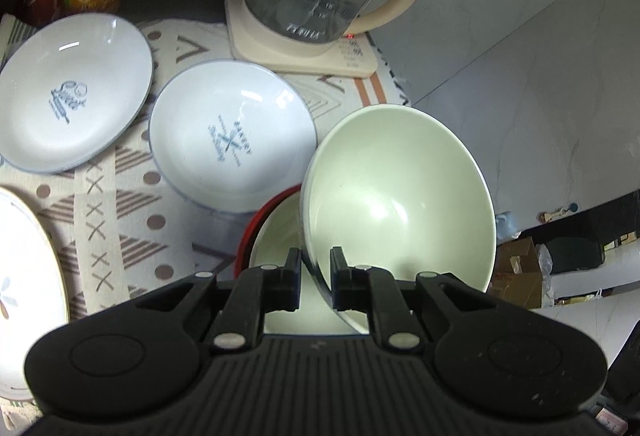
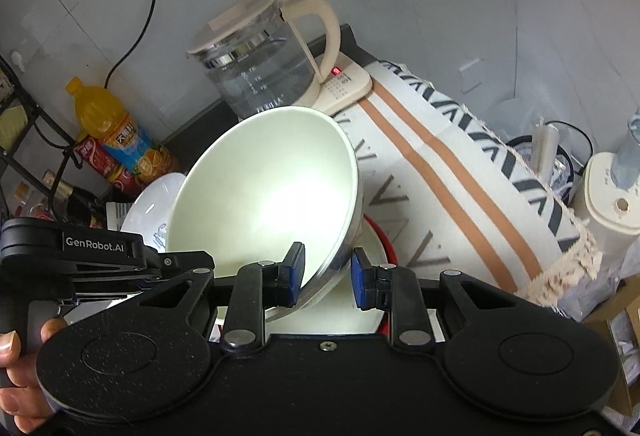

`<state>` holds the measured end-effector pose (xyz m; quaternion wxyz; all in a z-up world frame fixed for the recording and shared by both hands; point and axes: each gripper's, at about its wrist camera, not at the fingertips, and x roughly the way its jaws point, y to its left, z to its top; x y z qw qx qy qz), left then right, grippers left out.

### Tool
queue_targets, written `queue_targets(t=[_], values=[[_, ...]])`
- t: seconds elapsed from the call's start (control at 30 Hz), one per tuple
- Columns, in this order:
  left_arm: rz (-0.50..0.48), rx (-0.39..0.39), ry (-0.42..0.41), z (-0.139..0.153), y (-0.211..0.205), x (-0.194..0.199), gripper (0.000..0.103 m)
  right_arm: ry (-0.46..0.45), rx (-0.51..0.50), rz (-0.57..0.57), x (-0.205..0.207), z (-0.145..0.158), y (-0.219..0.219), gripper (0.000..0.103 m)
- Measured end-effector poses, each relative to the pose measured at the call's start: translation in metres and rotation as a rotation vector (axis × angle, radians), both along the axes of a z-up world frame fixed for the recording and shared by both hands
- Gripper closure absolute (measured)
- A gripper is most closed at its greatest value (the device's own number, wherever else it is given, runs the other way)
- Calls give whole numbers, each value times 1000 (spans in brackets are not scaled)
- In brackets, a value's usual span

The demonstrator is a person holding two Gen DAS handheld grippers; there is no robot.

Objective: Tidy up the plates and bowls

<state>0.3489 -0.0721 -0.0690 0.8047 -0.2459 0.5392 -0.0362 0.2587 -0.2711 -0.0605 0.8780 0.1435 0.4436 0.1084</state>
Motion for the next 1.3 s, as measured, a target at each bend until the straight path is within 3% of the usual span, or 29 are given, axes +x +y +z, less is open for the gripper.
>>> queue_targets(t=[0.67,1.13,1.3], values=[[-6,-9,101,-29,-3,-20,89,69,26,-84,-10,-31,-9,86],[68,18,80,-19,22,-15,88,71,-24,-37,0,-30,-7,90],[48,23,71,-17,20,-15,88,60,-36,-15,-2,-19,-12,89]])
